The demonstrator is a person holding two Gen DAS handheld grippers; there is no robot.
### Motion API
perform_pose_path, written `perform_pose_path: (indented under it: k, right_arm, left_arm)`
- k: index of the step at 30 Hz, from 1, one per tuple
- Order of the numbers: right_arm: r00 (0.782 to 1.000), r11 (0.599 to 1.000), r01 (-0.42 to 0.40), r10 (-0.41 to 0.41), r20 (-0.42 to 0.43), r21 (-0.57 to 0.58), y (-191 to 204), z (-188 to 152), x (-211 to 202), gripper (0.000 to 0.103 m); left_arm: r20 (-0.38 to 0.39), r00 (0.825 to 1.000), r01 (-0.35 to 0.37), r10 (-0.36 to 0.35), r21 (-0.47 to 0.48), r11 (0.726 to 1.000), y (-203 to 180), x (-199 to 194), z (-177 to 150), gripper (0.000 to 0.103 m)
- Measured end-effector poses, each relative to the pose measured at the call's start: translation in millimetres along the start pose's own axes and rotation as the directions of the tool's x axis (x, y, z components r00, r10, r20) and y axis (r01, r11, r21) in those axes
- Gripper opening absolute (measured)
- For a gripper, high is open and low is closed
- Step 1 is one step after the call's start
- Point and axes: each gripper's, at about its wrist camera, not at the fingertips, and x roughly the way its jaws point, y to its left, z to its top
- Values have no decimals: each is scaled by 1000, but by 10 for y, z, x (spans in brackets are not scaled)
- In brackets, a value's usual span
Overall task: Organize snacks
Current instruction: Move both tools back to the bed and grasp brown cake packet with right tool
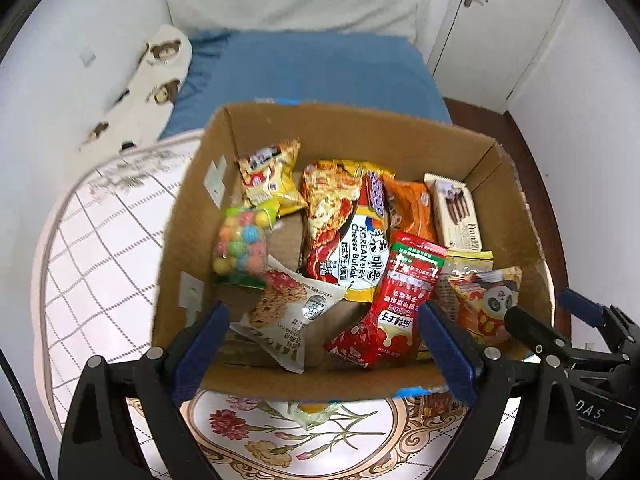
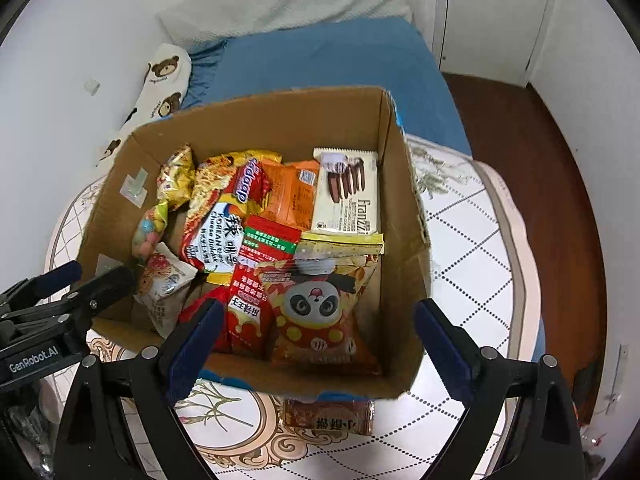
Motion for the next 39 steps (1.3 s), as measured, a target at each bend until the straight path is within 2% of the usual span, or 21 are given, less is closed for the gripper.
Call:
perform_pose_path:
  k: [10,15,20,24,27,30,35,39]
  right_arm:
    - [991,1000,1,3,130,-26,102,-238,-630,98]
    - [979,999,18,-12,203,-27,122,-388,-978,98]
    - [963,999,17,-6,271,-35,199,-558,-1343,98]
    - [952,999,13,2,307,-46,264,-668,-1531,98]
    - [954,999,-24,35,299,-39,280,-733,-1568,98]
    - [960,999,-45,50,275,-23,252,-816,-1488,98]
    - [985,995,-79,69,156,61,59,-965,-962,98]
    - [998,993,-55,51,47,102,-86,-1048,-379,98]
  left_arm:
    - [143,990,8,-12,27,1000,-48,-626,-245,96]
    - [193,981,15,-21,31,999,-70,-895,-391,96]
    - [256,966,17,-21,16,1000,-47,-1172,-555,96]
    - [314,949,-9,2,22,1000,-47,-1388,-680,96]
    - [335,942,-11,5,16,1000,-24,-1493,-761,96]
    - [327,945,-21,17,8,1000,19,-1464,-831,96]
    - [275,957,-90,95,-29,995,187,-1191,-989,96]
    - [174,972,-147,156,-67,987,440,-792,-1161,96]
